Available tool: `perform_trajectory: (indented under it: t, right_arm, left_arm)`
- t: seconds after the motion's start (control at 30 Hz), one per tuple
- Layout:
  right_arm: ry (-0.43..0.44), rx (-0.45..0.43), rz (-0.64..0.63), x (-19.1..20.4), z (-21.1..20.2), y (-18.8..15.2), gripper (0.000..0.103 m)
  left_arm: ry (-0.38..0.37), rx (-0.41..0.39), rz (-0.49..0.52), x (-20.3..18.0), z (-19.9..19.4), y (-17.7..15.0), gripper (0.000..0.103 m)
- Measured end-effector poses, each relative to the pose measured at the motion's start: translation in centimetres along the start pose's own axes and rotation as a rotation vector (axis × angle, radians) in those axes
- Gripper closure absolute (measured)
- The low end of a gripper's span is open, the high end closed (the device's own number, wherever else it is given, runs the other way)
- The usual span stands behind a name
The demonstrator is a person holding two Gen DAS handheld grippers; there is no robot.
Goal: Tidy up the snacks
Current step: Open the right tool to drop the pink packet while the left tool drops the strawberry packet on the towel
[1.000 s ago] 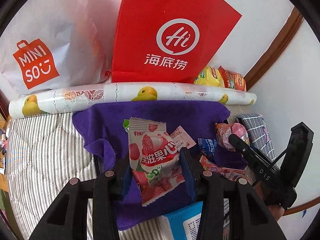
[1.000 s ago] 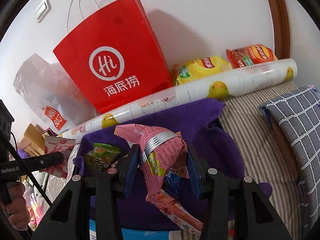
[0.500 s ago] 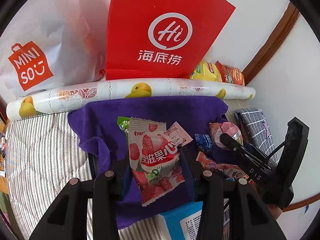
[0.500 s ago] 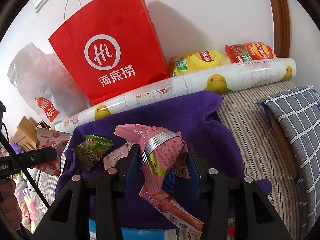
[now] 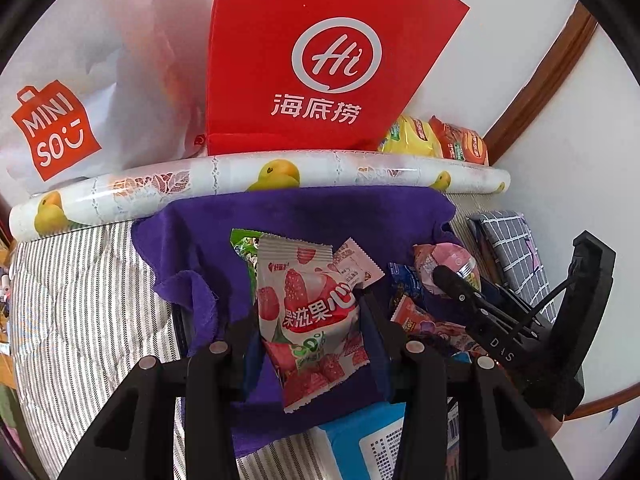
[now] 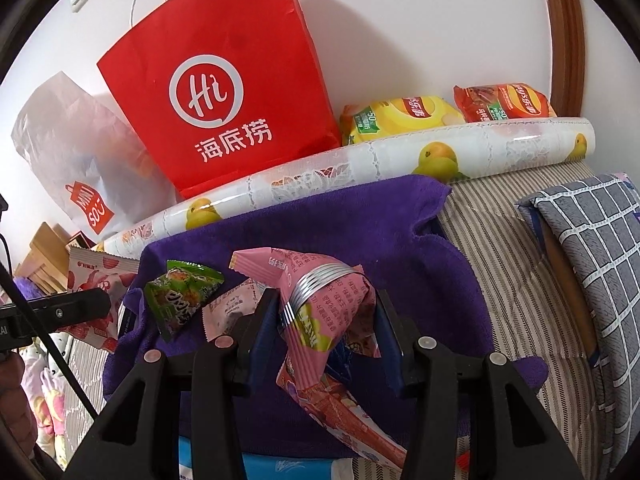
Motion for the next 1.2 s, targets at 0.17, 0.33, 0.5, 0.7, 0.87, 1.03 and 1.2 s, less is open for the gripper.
perform_trajectory:
  t: [0.17, 0.33, 0.5, 0.7, 0.87, 1.03, 1.2]
  right_arm:
    - [0.013, 0.004, -0.012, 0.3, 0.0, -0.1, 0.052]
    - [0.031, -0.007, -0.017, 0.5, -0.3, 0.0, 0.049]
    - [0.071, -0.027, -0.022, 1.1, -1.2, 0.0, 0.045]
    - [0.093, -0.092, -0.093, 2.6, -2.5, 0.0, 0.035]
    - [0.085, -0.1, -0.106, 2.7, -2.7, 0.0, 0.035]
    - [0.086, -0.109, -0.098, 2.4, -3.0, 0.1, 0.035]
    - [0.086, -0.11, -0.089, 2.1, -3.0, 0.1, 0.035]
  left_arm:
    - [-0.006, 0.017, -0.004, 0.0, 0.5, -0.1, 0.061]
    - [-0.005, 0.027, -0.006, 0.1, 0.8, 0.0, 0.061]
    - [-0.019, 0.027, -0.024, 0.8, 0.6, 0.2, 0.061]
    - [-0.006, 0.036, -0.048, 2.0, 0.9, 0.4, 0.061]
    - [0.005, 0.066, -0.035, 1.7, 2.0, 0.3, 0.061]
    - [0.003, 0.104, -0.031, 1.4, 3.3, 0.0, 0.061]
    - [0.002, 0.127, -0.022, 0.9, 4.3, -0.2, 0.061]
Point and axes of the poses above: each gripper's, at about its wrist camera, not at the fingertips, and z roughly the way its jaws point, x to its left, y to its top, the point moved 2 cm from there along z, roughly the way its jaws point, and after that the axes turned 8 degrees about y, right-handed, at the moved point
